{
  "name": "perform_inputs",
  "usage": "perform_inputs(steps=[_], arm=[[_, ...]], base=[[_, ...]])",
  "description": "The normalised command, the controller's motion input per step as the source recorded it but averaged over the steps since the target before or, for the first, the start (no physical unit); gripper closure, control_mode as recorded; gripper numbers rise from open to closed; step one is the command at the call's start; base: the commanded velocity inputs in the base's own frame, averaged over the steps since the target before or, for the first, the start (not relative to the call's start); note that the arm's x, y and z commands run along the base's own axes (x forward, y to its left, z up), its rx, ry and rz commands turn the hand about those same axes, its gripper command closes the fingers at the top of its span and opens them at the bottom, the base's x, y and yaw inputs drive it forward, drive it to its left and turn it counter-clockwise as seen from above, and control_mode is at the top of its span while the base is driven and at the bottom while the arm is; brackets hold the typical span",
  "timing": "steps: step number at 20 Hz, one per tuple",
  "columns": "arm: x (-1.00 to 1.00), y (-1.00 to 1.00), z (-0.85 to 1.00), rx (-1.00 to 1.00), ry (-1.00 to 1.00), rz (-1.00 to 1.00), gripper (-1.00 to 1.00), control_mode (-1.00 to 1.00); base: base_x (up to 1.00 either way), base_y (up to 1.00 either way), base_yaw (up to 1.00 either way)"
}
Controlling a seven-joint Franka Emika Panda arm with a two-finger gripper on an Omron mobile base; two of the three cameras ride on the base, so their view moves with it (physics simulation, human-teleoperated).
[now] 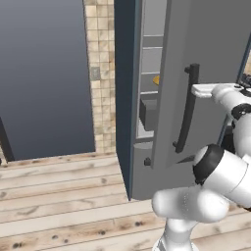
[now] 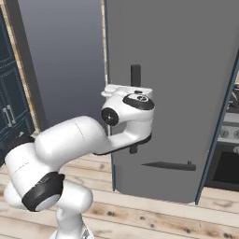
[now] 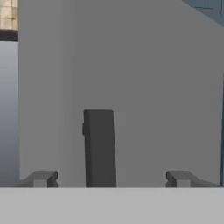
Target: Retrieve the fish from the fridge and place it on the saucepan with marinade on the stove.
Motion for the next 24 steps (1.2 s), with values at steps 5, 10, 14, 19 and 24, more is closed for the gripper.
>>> perform_inputs(steps=[5, 10, 14, 19, 24], arm=[[-0.8, 0.44, 0.44, -0.01, 0.07, -0.22, -1.0, -1.0], [-0.46, 0.71, 0.46, -0.02, 0.05, -0.32, -1.0, -1.0], [-0.11, 0.93, 0.43, -0.05, 0.01, -0.4, -1.0, -1.0], [0.0, 0.88, 0.42, -0.04, 0.0, -0.42, -1.0, -1.0], [0.0, 0.86, 0.46, -0.01, 0.0, -0.45, -1.0, -1.0]], base=[[0.0, 0.0, 0.0], [0.0, 0.0, 0.0], [0.0, 0.0, 0.0], [0.0, 0.0, 0.0], [0.0, 0.0, 0.0]])
